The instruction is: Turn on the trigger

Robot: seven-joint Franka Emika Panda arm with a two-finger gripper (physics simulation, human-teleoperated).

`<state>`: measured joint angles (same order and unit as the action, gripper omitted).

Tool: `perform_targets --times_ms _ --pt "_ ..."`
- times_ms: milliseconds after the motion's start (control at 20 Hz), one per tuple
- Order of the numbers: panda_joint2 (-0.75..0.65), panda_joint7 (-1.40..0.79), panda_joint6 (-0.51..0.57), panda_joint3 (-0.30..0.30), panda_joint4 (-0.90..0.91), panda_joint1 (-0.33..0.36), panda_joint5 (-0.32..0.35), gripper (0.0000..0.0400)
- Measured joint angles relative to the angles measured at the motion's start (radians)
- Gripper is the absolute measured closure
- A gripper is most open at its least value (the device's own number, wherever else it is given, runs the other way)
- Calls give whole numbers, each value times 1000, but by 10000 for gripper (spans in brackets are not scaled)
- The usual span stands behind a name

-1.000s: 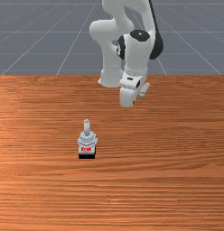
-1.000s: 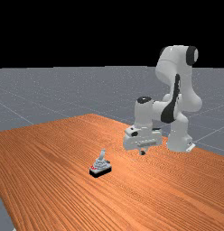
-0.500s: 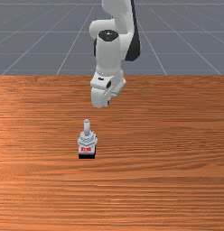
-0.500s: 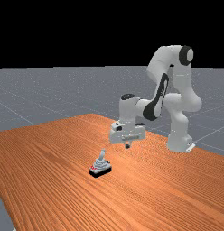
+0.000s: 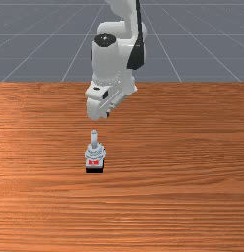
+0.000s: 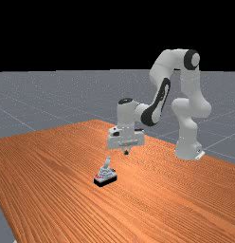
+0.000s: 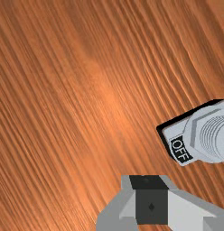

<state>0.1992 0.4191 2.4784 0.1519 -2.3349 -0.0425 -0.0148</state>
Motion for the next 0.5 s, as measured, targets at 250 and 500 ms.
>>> perform_targets --times_ms 250,500 --pt "80 81 53 -22 102 18 40 400" --pt "118 19 -28 -13 158 8 41 400"
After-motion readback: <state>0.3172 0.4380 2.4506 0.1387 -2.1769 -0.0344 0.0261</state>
